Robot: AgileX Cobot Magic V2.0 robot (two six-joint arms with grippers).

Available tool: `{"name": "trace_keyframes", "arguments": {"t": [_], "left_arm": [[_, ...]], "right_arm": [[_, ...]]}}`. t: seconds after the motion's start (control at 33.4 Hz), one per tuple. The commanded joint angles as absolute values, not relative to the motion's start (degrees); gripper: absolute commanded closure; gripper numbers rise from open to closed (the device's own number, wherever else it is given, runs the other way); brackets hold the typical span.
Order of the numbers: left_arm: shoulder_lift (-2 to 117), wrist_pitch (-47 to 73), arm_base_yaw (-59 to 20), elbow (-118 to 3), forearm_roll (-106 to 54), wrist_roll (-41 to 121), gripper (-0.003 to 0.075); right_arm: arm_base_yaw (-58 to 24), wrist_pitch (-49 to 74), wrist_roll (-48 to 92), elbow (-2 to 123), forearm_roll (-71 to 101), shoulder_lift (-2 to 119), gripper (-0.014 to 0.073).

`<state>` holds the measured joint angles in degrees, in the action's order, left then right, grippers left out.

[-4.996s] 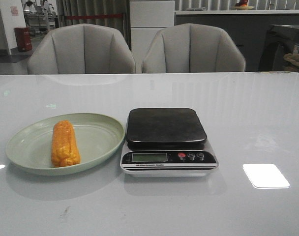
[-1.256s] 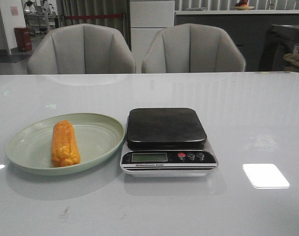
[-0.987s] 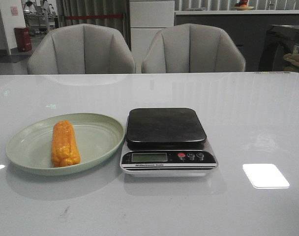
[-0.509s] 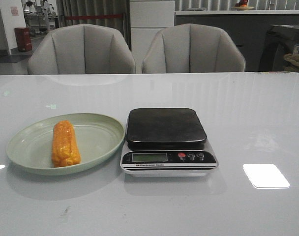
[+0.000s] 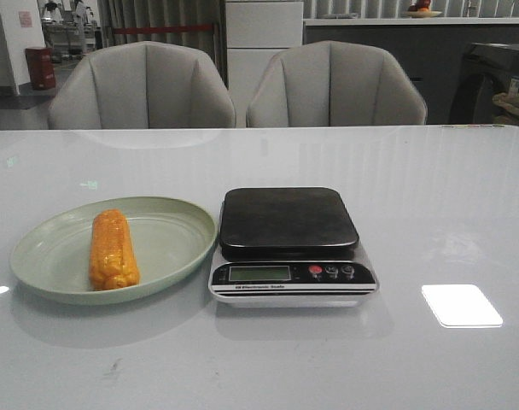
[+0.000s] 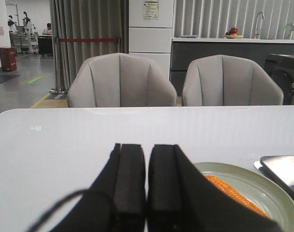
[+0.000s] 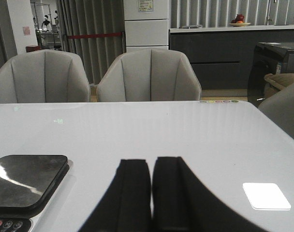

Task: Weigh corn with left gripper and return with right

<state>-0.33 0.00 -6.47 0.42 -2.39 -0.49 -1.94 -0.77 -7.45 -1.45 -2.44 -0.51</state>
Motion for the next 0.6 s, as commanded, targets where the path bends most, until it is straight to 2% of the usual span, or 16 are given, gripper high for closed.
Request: {"name": "trace_keyframes", "arguments": {"t": [0.0, 0.57], "left_arm": [[-1.5, -4.5, -6.8, 2.2, -2.4, -0.9, 0.0606], [-1.5, -4.5, -6.8, 2.2, -2.4, -0.9, 0.0606]], "right_arm": [[-1.6, -5.7, -6.4, -2.1, -3.3, -1.6, 0.0409], [-1.6, -5.7, -6.0, -2.1, -3.3, -1.7, 0.0409]]}}
